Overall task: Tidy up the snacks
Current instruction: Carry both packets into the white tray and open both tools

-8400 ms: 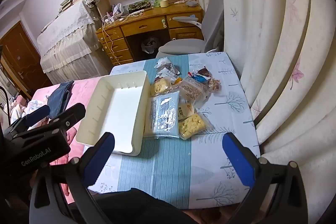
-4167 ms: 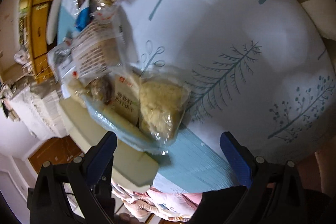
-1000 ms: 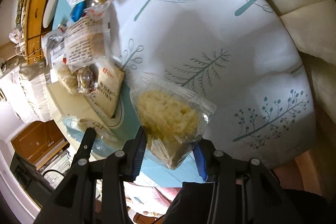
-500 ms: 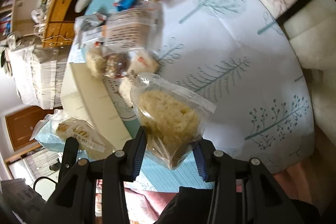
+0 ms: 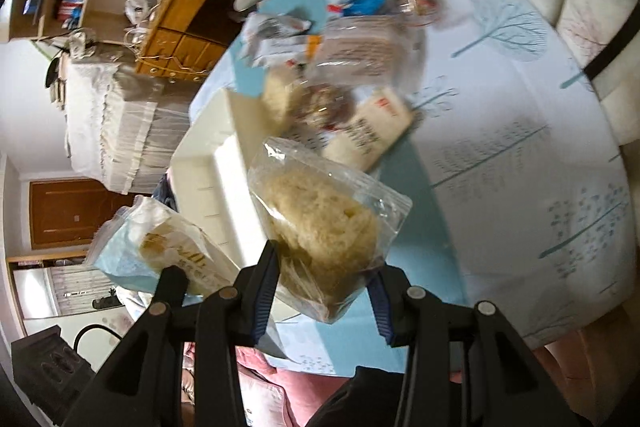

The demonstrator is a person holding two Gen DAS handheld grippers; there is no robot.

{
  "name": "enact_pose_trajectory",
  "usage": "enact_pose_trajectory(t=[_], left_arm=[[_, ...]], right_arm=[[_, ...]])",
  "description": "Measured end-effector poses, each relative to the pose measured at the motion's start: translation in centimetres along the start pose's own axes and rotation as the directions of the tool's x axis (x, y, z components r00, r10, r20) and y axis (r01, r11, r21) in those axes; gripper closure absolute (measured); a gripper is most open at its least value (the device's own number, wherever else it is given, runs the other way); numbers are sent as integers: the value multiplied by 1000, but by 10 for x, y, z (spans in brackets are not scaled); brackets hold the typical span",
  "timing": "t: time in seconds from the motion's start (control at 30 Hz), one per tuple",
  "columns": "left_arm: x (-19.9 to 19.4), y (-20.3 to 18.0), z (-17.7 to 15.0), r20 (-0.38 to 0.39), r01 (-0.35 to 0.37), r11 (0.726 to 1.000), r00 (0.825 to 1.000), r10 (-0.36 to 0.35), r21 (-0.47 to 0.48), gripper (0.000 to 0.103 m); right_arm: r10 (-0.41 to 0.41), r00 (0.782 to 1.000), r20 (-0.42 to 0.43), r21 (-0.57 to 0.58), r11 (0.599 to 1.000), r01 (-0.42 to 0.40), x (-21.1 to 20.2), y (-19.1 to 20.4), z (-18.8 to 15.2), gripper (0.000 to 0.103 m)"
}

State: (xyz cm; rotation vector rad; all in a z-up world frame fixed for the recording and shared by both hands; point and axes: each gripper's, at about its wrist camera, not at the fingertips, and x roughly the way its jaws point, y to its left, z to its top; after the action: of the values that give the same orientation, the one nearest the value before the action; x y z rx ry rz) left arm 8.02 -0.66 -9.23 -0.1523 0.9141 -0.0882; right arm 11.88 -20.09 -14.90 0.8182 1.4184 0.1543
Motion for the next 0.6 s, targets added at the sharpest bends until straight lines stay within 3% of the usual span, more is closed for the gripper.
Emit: enact_pose_trajectory(t=[0.6], left_arm=[[-16, 121, 11, -30, -18, 999, 999, 19, 31, 63]], right_arm=[[56, 998, 2, -67, 996, -55, 54, 97, -58, 61]])
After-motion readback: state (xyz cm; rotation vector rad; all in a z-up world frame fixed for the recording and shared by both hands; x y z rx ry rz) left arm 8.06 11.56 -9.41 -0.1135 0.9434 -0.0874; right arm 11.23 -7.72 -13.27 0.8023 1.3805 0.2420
